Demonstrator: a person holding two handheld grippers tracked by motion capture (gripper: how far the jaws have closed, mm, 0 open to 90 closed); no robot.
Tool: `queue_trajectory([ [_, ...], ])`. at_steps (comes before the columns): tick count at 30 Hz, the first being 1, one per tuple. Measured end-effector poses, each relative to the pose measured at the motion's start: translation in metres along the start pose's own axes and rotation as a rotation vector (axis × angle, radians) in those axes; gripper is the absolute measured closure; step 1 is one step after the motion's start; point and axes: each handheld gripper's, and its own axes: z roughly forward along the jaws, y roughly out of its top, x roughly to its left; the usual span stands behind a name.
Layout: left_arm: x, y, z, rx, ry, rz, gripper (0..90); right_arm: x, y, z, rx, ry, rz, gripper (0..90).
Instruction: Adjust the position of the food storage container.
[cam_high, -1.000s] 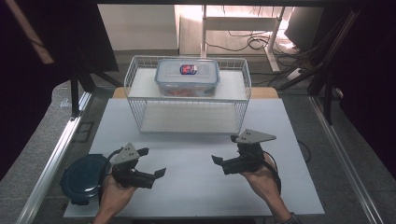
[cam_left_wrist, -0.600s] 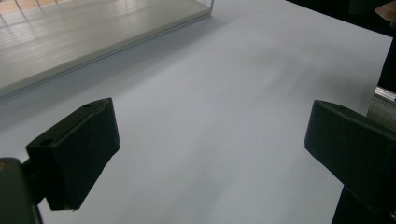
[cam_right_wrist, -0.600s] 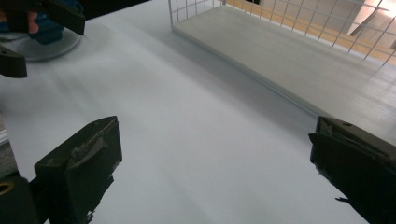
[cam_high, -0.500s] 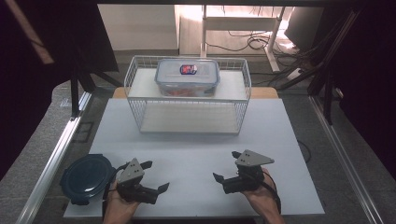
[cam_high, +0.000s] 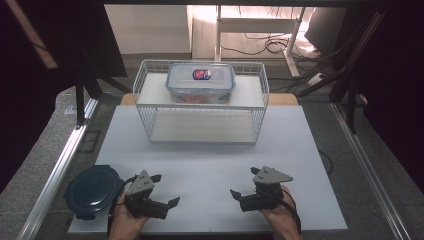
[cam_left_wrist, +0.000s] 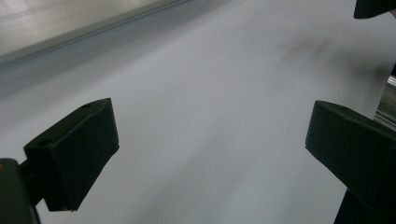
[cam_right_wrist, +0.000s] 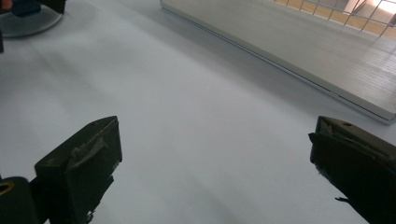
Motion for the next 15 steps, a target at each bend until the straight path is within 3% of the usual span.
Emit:
queue_trajectory([
  [2, 0.004, 0.005, -0.008, -0.005, 0.02, -0.009, 2.9, 0.0, 0.0, 0.001, 0.006, 0.0, 0.004, 2.2],
  [6, 0.019, 0.009, -0.026, 0.005, 0.128, -0.042, 12.5, 0.0, -0.001, 0.002, 0.015, -0.003, -0.003, 2.3],
  [8, 0.028, 0.008, -0.038, 0.002, 0.161, -0.06, 23.4, 0.0, -0.001, 0.003, 0.019, -0.007, -0.007, 2.5],
  [10, 0.038, 0.005, -0.051, -0.015, 0.173, -0.078, 41.7, -0.001, -0.002, 0.003, 0.021, -0.008, -0.006, 2.7],
  [13, 0.051, 0.002, -0.067, -0.026, 0.215, -0.112, 60.6, -0.001, -0.002, 0.003, 0.023, -0.021, -0.005, 2.8],
  [14, 0.051, 0.002, -0.067, -0.026, 0.215, -0.112, 66.2, -0.001, -0.002, 0.003, 0.022, -0.025, -0.004, 2.9],
  [15, 0.06, -0.003, -0.077, -0.03, 0.255, -0.132, 72.0, -0.002, -0.002, 0.003, 0.023, -0.024, -0.002, 2.9],
])
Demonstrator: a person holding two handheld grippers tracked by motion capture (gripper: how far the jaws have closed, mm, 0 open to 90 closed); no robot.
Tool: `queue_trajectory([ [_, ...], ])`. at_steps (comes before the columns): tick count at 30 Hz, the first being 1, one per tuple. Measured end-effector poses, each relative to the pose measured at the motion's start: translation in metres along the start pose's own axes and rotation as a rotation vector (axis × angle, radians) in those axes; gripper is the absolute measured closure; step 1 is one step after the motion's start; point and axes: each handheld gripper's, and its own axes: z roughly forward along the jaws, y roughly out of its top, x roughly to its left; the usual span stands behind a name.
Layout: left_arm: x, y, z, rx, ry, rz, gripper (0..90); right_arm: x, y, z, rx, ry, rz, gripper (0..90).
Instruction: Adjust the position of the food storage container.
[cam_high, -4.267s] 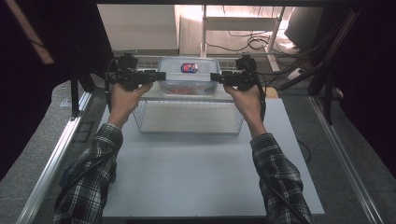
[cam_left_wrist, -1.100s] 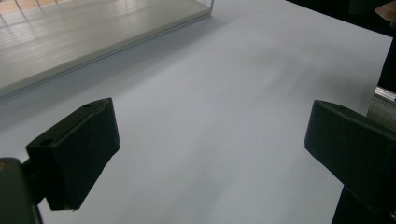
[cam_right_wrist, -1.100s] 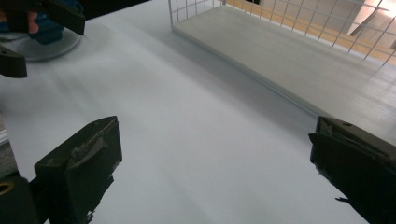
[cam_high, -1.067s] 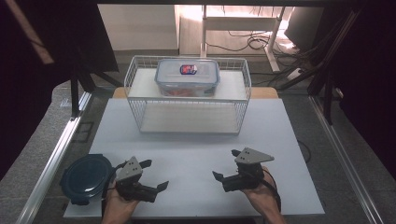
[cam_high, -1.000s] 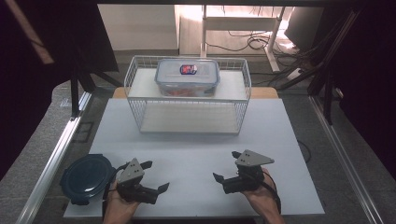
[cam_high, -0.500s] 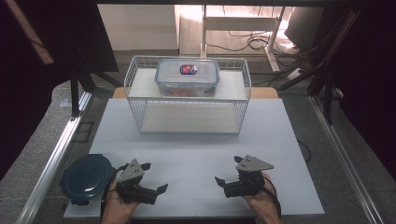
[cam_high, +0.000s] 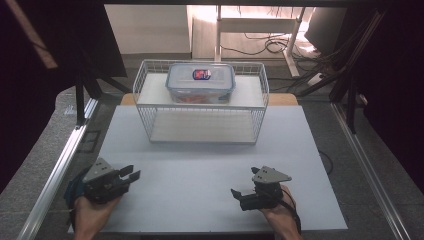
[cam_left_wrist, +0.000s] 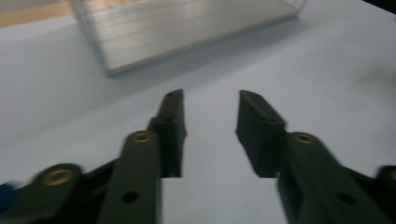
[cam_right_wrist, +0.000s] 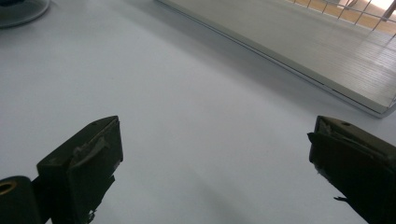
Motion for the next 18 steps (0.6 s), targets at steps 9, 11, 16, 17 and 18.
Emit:
queue_trajectory([
  [9, 0.052, -0.027, -0.035, -0.023, 0.169, -0.116, 89.9, 0.001, 0.0, 0.001, 0.011, -0.004, -0.017, 3.4],
  [11, 0.061, -0.035, -0.043, -0.022, 0.214, -0.141, 89.9, 0.001, 0.0, 0.001, 0.013, -0.006, -0.023, 3.6],
  [16, 0.082, -0.061, -0.066, -0.044, 0.301, -0.242, 89.9, 0.002, -0.001, 0.002, 0.025, -0.009, -0.029, 3.8],
  [17, 0.085, -0.066, -0.07, -0.044, 0.313, -0.259, 90.0, 0.002, -0.001, 0.003, 0.029, -0.009, -0.03, 3.8],
  [18, 0.087, -0.071, -0.073, -0.044, 0.321, -0.279, 90.0, 0.002, -0.001, 0.003, 0.029, -0.008, -0.029, 3.9],
])
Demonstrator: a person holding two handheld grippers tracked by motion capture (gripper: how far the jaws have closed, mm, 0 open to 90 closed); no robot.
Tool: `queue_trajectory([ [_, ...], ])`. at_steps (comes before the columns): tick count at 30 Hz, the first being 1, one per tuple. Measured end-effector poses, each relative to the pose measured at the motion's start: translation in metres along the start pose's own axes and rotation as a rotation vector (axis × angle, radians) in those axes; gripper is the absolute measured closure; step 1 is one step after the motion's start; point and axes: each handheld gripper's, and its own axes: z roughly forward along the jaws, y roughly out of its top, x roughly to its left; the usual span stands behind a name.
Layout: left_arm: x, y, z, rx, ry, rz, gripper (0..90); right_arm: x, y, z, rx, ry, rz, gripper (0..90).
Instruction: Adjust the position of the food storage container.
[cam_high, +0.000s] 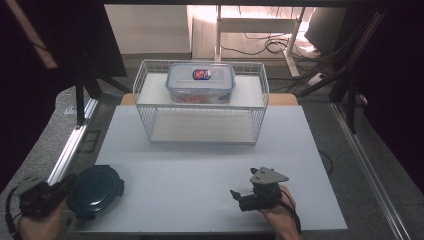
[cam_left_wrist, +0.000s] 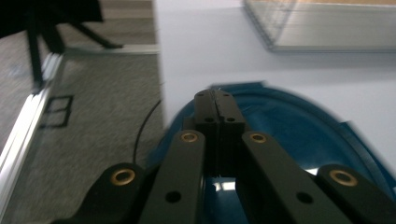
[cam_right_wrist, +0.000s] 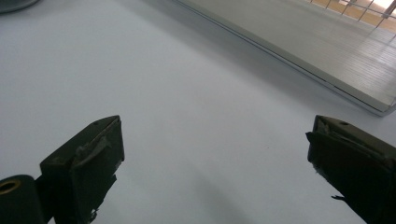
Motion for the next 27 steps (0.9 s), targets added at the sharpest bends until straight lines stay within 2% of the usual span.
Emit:
queue_trajectory([
  [4, 0.011, -0.01, -0.002, 0.018, 0.061, -0.03, 89.9, 0.001, -0.001, 0.002, 0.012, 0.002, -0.005, 4.1],
  [8, 0.018, -0.015, 0.006, 0.058, 0.073, -0.041, 89.9, 0.002, -0.001, 0.003, 0.019, 0.005, -0.009, 4.2],
  [10, 0.018, -0.016, 0.01, 0.085, 0.09, -0.027, 90.0, 0.001, -0.001, 0.003, 0.022, 0.006, -0.01, 4.4],
  [12, 0.018, -0.015, 0.01, 0.088, 0.081, -0.045, 90.0, 0.001, -0.001, 0.003, 0.025, 0.006, -0.011, 4.5],
  [15, 0.014, -0.013, 0.01, 0.105, 0.098, -0.035, 90.0, 0.002, -0.001, 0.004, 0.028, 0.009, -0.012, 4.6],
  [19, 0.003, -0.01, 0.016, 0.117, 0.063, -0.019, 90.0, 0.003, -0.001, 0.005, 0.037, 0.013, -0.019, 4.7],
  [27, -0.033, -0.003, 0.034, 0.142, -0.022, 0.022, 90.0, 0.002, -0.001, 0.006, 0.039, 0.011, -0.014, 4.7],
])
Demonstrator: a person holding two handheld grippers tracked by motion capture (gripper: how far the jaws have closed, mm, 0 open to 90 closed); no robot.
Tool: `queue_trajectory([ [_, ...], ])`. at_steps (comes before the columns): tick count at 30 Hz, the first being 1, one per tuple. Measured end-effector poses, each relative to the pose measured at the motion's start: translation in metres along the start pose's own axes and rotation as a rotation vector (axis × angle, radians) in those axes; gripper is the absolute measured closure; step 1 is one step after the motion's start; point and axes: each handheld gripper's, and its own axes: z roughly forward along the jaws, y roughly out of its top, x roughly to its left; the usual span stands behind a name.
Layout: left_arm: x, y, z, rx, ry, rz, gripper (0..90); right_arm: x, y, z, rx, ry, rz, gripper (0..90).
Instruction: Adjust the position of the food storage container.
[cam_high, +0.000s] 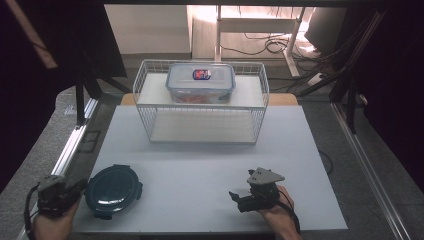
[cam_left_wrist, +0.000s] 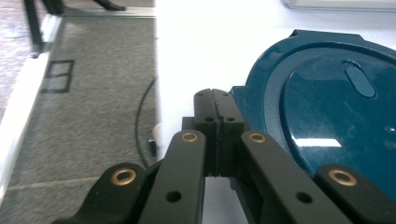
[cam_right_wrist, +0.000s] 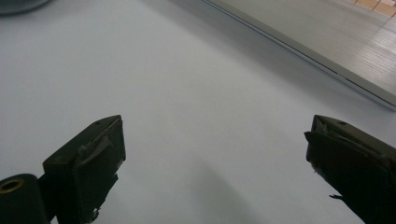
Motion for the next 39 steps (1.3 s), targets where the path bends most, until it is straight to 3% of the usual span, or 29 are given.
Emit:
queue_trajectory([
  [8, -0.035, 0.009, 0.017, 0.024, -0.093, 0.066, 90.0, 0.0, 0.0, 0.001, 0.009, 0.006, 0.007, 4.7],
  [11, -0.033, 0.008, 0.015, 0.031, -0.11, 0.062, 90.0, 0.001, 0.0, 0.001, 0.012, 0.006, 0.006, 4.7],
  [14, -0.025, -0.001, 0.008, 0.059, -0.088, 0.044, 90.0, 0.001, 0.0, -0.001, 0.012, 0.002, 0.002, 4.7],
  [18, -0.019, -0.013, 0.002, 0.098, -0.142, 0.006, 90.0, -0.001, 0.0, -0.001, 0.011, 0.002, 0.012, 4.7],
  [19, -0.021, -0.015, 0.002, 0.111, -0.161, 0.005, 90.0, -0.001, 0.0, -0.001, 0.012, 0.002, 0.012, 4.7],
  [20, -0.024, -0.017, 0.003, 0.127, -0.15, 0.012, 90.0, 0.0, 0.0, -0.001, 0.013, 0.004, 0.013, 4.7],
  [23, -0.032, -0.018, 0.009, 0.164, -0.2, 0.029, 90.0, 0.001, 0.0, 0.0, 0.014, 0.005, 0.022, 4.7],
  [25, -0.039, -0.018, 0.014, 0.186, -0.154, 0.068, 90.0, 0.0, 0.0, 0.002, 0.026, 0.016, 0.037, 4.4],
  [28, -0.039, -0.017, 0.014, 0.181, -0.181, 0.043, 90.0, -0.001, -0.003, 0.006, 0.047, 0.04, 0.055, 1.4],
  [32, -0.046, -0.016, 0.017, 0.187, -0.196, 0.04, 90.0, 0.001, -0.003, 0.009, 0.059, 0.057, 0.095, 0.0],
  [35, -0.054, -0.014, 0.022, 0.193, -0.228, 0.046, 90.0, 0.004, -0.001, 0.01, 0.071, 0.106, 0.107, 0.4],
  [37, -0.062, -0.013, 0.025, 0.2, -0.25, 0.056, 90.0, 0.006, 0.0, 0.01, 0.091, 0.117, 0.098, 10.1],
  [39, -0.07, -0.012, 0.028, 0.209, -0.278, 0.064, 90.0, 0.008, 0.0, 0.009, 0.109, 0.148, 0.096, 25.9],
])
